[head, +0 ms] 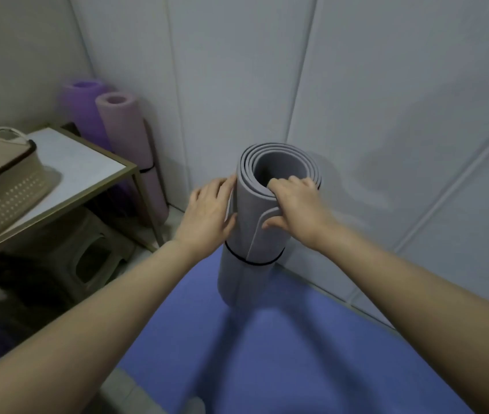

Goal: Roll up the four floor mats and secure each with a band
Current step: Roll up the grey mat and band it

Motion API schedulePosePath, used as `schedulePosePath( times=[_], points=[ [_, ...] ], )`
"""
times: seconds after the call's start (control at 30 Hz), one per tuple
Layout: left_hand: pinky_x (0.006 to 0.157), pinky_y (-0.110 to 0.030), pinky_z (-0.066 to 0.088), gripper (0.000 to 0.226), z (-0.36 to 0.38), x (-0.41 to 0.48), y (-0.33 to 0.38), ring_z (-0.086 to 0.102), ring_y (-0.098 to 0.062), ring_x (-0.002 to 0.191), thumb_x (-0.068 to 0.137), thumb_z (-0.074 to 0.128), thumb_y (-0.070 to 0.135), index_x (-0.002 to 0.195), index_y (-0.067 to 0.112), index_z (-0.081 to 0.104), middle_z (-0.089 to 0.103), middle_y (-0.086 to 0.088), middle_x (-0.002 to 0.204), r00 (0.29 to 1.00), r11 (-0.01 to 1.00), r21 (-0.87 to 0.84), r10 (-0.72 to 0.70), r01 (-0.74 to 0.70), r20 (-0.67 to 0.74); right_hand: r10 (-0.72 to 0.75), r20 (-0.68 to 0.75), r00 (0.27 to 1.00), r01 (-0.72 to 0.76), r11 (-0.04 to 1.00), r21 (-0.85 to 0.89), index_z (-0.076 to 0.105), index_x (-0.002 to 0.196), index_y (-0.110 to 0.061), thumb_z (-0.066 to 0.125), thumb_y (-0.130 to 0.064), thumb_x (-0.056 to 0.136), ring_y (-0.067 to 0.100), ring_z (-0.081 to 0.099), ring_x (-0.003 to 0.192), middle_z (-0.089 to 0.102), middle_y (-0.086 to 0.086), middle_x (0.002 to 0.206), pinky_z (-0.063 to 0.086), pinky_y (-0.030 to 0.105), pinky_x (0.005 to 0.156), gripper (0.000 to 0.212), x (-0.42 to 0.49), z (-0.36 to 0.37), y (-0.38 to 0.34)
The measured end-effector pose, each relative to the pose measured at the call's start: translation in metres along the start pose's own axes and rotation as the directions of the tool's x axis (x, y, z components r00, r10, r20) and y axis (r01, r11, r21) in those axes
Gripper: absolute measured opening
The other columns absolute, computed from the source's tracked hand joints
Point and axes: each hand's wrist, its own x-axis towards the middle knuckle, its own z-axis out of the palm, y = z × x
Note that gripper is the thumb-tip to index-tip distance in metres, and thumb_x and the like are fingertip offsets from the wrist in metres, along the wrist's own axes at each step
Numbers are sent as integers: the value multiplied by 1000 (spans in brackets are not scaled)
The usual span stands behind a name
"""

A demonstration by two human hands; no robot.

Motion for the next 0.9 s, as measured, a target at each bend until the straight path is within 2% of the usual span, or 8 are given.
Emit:
schedulePosePath(
  times=[0.07, 0.13, 0.27, 0.43, 0.53, 0.67, 0.8, 0.9],
  points=[
    [105, -39, 26, 66, -15, 8, -25, 39, -26, 125, 87, 60, 15, 145, 15, 30, 44, -9, 134, 998, 995, 84, -51, 48, 44, 19, 21, 1000, -19, 1000, 16, 43, 95, -15, 74, -40, 76, 23, 47, 97, 53, 1, 96, 27, 32, 88, 43, 25, 0, -14],
    [104, -37, 24, 63, -29, 11, -55, 36, -25, 125, 87, 56, 13, 144, 19, 30, 40, -8, 134, 981, 979, 176, -125, 98, 150, 25, 47, 999, -26, 1000, 9, 45, 97, -15, 73, -39, 77, 23, 47, 100, 54, 2, 99, 27, 31, 90, 42, 51, -1, -30],
    [101, -36, 29, 55, -55, 0, -123, 37, -25, 120, 90, 53, 19, 141, 19, 32, 40, -6, 130, 872, 903, 393, -328, 175, 364, -32, 90, 995, 34, 999, -18, 48, 102, -12, 73, -35, 77, 25, 48, 102, 56, 4, 103, 29, 32, 91, 42, 108, -6, -59],
    [102, -38, 31, 35, -85, -10, -209, 40, -24, 120, 93, 46, 24, 128, 19, 43, 44, -5, 126, 758, 831, 495, -489, 254, 431, -57, 98, 994, 60, 998, -23, 49, 104, -11, 72, -31, 78, 26, 47, 103, 56, 5, 104, 28, 31, 90, 41, 188, -13, -85],
    [100, -39, 31, 33, -88, 2, -252, 39, -27, 121, 95, 42, 23, 128, 17, 44, 43, -9, 129, 693, 809, 510, -547, 293, 469, 7, 86, 996, -7, 1000, -2, 49, 103, -11, 74, -32, 77, 27, 48, 102, 55, 5, 102, 27, 31, 92, 42, 235, -11, -91],
    [99, -37, 33, 37, -73, 29, -294, 39, -27, 119, 95, 42, 19, 132, 15, 42, 42, -10, 128, 655, 819, 492, -549, 296, 519, 79, 90, 993, -83, 996, 34, 50, 103, -10, 75, -30, 77, 28, 48, 102, 56, 7, 101, 28, 33, 93, 41, 290, 4, -91],
    [99, -37, 34, 42, -46, 59, -324, 39, -26, 120, 94, 46, 18, 135, 17, 39, 42, -8, 129, 643, 850, 431, -516, 303, 566, 26, 133, 991, -25, 1000, -10, 49, 100, -9, 71, -23, 79, 27, 47, 98, 54, 8, 98, 26, 31, 89, 34, 337, 34, -89],
    [100, -37, 34, 50, -26, 75, -345, 39, -25, 122, 93, 47, 14, 140, 20, 33, 40, -6, 134, 667, 873, 347, -486, 343, 564, -14, 132, 991, 19, 999, -40, 50, 97, -6, 70, -16, 77, 30, 46, 92, 53, 11, 93, 26, 31, 85, 29, 366, 56, -90]
  ],
)
